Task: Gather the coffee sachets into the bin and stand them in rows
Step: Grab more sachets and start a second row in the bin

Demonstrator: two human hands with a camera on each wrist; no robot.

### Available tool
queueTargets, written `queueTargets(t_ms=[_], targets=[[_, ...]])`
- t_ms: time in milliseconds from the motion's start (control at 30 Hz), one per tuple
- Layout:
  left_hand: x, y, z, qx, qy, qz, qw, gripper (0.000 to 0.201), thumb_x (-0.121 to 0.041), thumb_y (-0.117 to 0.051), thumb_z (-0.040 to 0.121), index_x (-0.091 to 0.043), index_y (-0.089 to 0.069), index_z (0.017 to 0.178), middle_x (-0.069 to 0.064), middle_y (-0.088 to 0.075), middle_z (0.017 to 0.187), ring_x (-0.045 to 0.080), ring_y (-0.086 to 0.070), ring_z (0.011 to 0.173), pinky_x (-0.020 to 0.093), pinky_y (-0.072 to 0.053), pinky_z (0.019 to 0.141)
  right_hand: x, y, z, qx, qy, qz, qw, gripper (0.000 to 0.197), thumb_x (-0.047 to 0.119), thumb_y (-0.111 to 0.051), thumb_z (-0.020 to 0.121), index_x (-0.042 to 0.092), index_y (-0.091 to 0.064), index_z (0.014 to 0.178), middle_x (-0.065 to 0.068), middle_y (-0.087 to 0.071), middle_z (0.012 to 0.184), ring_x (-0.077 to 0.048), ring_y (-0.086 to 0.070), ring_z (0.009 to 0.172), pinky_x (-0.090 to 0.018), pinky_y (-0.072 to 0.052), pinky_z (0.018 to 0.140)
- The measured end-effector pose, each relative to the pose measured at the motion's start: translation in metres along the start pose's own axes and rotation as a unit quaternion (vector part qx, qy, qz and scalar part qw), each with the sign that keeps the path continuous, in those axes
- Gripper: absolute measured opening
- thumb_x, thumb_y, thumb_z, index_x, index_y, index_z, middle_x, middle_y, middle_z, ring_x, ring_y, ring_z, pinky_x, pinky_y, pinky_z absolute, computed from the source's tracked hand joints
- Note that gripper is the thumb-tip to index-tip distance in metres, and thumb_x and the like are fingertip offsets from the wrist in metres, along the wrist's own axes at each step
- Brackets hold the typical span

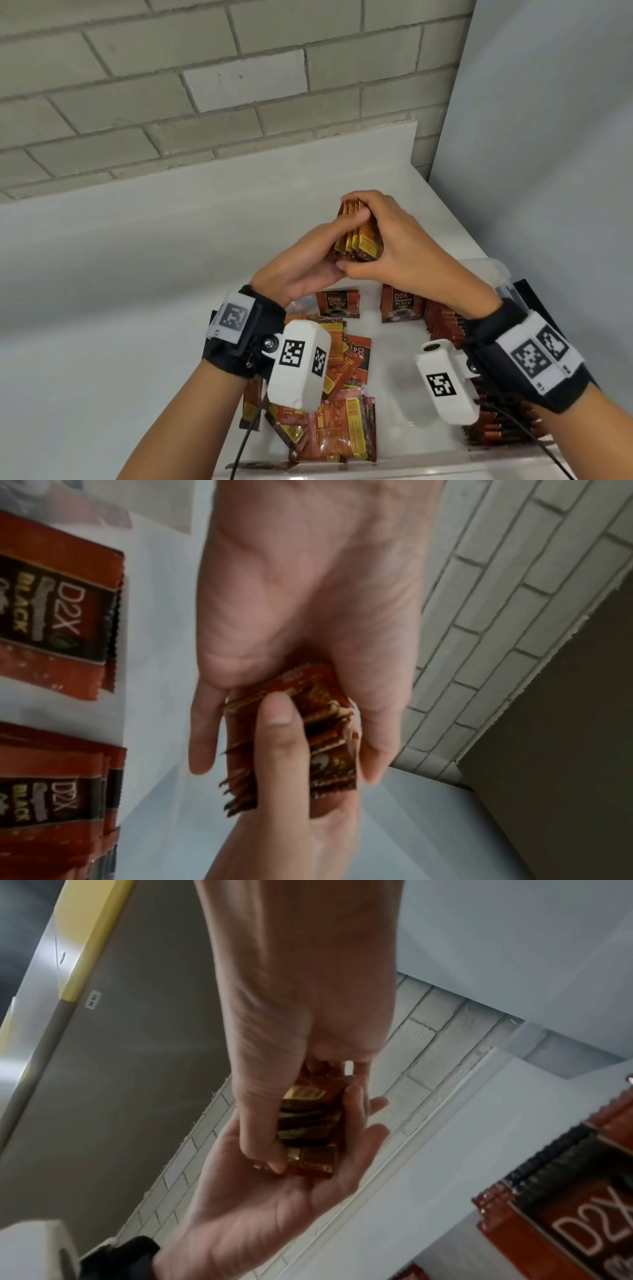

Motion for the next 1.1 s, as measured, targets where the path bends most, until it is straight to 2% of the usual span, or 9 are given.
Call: queueTargets(t_ms=[100, 200, 300, 433, 600, 700, 833, 933, 1100], targets=[[-0.002, 0.004, 0.001, 0.006, -0.015, -0.003, 1.0, 0.015, -0.013, -0.058, 0.083, -0.01, -0.071, 0.088, 0.008, -0.068, 0.088, 0.016, -0.066, 0.085, 0.028, -0.053, 0.079, 0.0, -0.005, 0.001, 0.026, 0.007, -0.043, 0.999, 0.091, 0.05, -0.079, 0.069, 0.021, -0.034, 0.143, 0.015, -0.038, 0.12, -0.004, -0.031, 0.114, -0.027, -0.032, 0.098], [-0.008, 0.008, 0.001, 0.002, -0.048, -0.002, 0.999, 0.016, -0.003, -0.058, 0.082, -0.004, -0.066, 0.096, 0.01, -0.07, 0.088, 0.018, -0.068, 0.083, 0.028, -0.057, 0.076, -0.005, -0.004, 0.001, 0.04, -0.034, 0.006, 0.999, 0.106, 0.064, -0.068, 0.062, 0.024, -0.024, 0.149, 0.013, -0.034, 0.13, -0.004, -0.026, 0.122, -0.017, -0.031, 0.099], [-0.013, 0.011, 0.0, -0.014, -0.077, -0.012, 0.997, 0.022, -0.003, -0.052, 0.088, -0.001, -0.062, 0.107, 0.013, -0.071, 0.098, 0.023, -0.069, 0.092, 0.035, -0.057, 0.084, -0.013, 0.014, 0.002, -0.033, -0.084, 0.089, 0.992, 0.088, 0.062, -0.054, 0.073, 0.024, -0.026, 0.148, 0.008, -0.04, 0.135, -0.005, -0.038, 0.123, -0.006, -0.038, 0.09], [-0.016, 0.016, 0.0, -0.042, -0.085, -0.042, 0.995, 0.025, -0.012, -0.057, 0.086, -0.004, -0.061, 0.11, 0.015, -0.071, 0.101, 0.024, -0.069, 0.095, 0.039, -0.055, 0.089, -0.033, 0.03, 0.001, -0.1, -0.142, 0.165, 0.971, 0.053, 0.042, -0.056, 0.091, 0.022, -0.043, 0.139, 0.008, -0.057, 0.111, -0.003, -0.056, 0.099, -0.015, -0.048, 0.081], [-0.016, 0.017, 0.001, -0.07, -0.083, -0.063, 0.992, 0.029, -0.03, -0.052, 0.091, -0.01, -0.064, 0.108, 0.009, -0.072, 0.099, 0.021, -0.069, 0.092, 0.036, -0.058, 0.082, -0.042, 0.033, 0.0, -0.116, -0.141, 0.257, 0.949, 0.029, 0.019, -0.062, 0.092, 0.015, -0.063, 0.12, 0.008, -0.059, 0.082, 0.006, -0.052, 0.065, -0.01, -0.041, 0.064], [-0.014, 0.018, 0.002, -0.071, -0.07, -0.093, 0.991, 0.037, -0.038, -0.052, 0.089, -0.011, -0.063, 0.112, 0.01, -0.07, 0.1, 0.021, -0.068, 0.088, 0.034, -0.058, 0.076, -0.038, 0.042, 0.0, -0.131, -0.113, 0.313, 0.934, 0.016, 0.013, -0.062, 0.091, 0.018, -0.07, 0.104, 0.012, -0.065, 0.078, 0.0, -0.049, 0.063, -0.014, -0.04, 0.06], [-0.013, 0.021, 0.003, -0.071, -0.063, -0.127, 0.987, 0.041, -0.038, -0.056, 0.088, -0.011, -0.058, 0.119, 0.013, -0.066, 0.104, 0.021, -0.065, 0.083, 0.035, -0.058, 0.077, -0.03, 0.052, 0.0, -0.128, -0.072, 0.364, 0.92, 0.015, 0.005, -0.06, 0.089, 0.012, -0.067, 0.1, -0.001, -0.069, 0.084, -0.011, -0.061, 0.073, -0.02, -0.05, 0.07], [-0.011, 0.021, 0.005, -0.065, -0.058, -0.137, 0.987, 0.037, -0.032, -0.06, 0.085, -0.008, -0.06, 0.114, 0.017, -0.064, 0.103, 0.023, -0.064, 0.085, 0.035, -0.058, 0.076, -0.023, 0.054, -0.001, -0.098, -0.044, 0.358, 0.928, 0.017, 0.012, -0.059, 0.086, 0.009, -0.065, 0.102, -0.001, -0.07, 0.095, -0.016, -0.066, 0.091, -0.024, -0.051, 0.087], [-0.012, 0.019, 0.006, -0.053, -0.069, -0.147, 0.985, 0.031, -0.024, -0.058, 0.087, -0.008, -0.061, 0.114, 0.017, -0.065, 0.101, 0.022, -0.065, 0.084, 0.033, -0.058, 0.074, -0.022, 0.05, -0.001, -0.054, -0.047, 0.313, 0.947, 0.021, 0.004, -0.049, 0.094, 0.013, -0.068, 0.097, -0.002, -0.068, 0.101, -0.017, -0.063, 0.103, -0.029, -0.048, 0.095]])
Point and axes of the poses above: each hand's wrist, its own z-axis towards the middle knuckle, its own y-axis out of the back of the hand, x = y × z, the point moved 8 cm from there along z, towards the middle knuckle
